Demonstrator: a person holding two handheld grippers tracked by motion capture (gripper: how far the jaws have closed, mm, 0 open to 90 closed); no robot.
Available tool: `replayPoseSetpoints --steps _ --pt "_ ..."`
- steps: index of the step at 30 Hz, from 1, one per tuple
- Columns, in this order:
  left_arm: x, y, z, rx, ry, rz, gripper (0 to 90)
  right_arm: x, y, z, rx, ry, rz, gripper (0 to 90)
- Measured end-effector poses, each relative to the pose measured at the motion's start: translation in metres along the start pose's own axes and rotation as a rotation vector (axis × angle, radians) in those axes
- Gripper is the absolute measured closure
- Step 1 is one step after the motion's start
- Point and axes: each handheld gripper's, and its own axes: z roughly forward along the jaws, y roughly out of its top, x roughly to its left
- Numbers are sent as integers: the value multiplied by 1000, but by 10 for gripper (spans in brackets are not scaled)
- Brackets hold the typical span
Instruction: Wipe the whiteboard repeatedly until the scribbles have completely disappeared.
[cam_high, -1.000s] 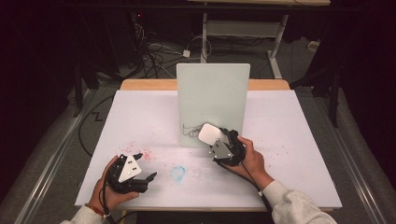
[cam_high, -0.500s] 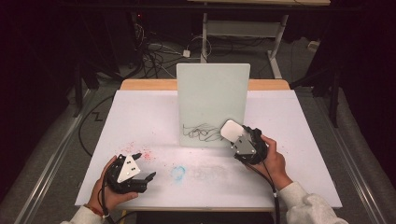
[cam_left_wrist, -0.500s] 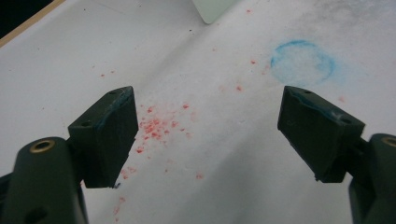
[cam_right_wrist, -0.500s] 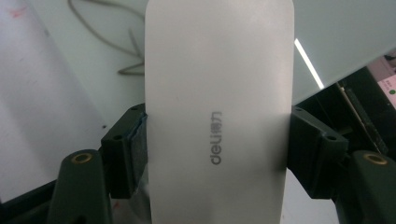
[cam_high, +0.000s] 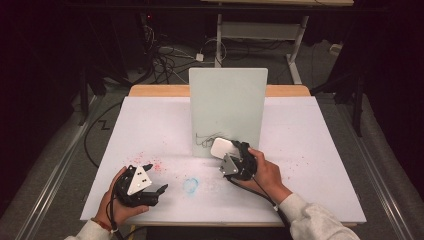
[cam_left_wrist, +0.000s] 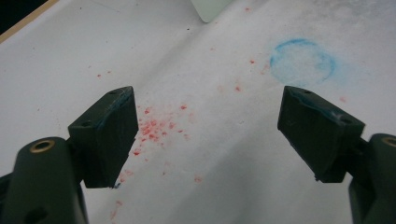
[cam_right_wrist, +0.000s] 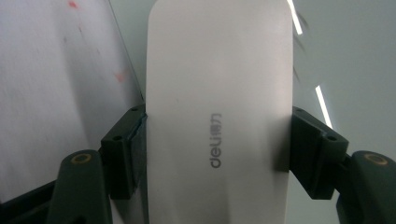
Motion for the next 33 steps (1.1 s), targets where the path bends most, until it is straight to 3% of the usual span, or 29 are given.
replayPoseSetpoints --steps 8,14,20,29,33 --pt "0 0 2 1 -7 1 197 13 26 12 -4 -20 -28 302" --pt "0 -1 -1 1 -2 -2 196 10 25 11 1 -2 -28 304" --pt "1 -2 -4 -3 8 -12 196 -1 -2 1 40 -10 -23 304" --pt "0 -1 -3 1 10 -9 197 -15 -43 -14 114 -62 -24 304" --pt "0 -1 -3 4 8 -11 196 -19 -53 -18 136 -73 -12 304"
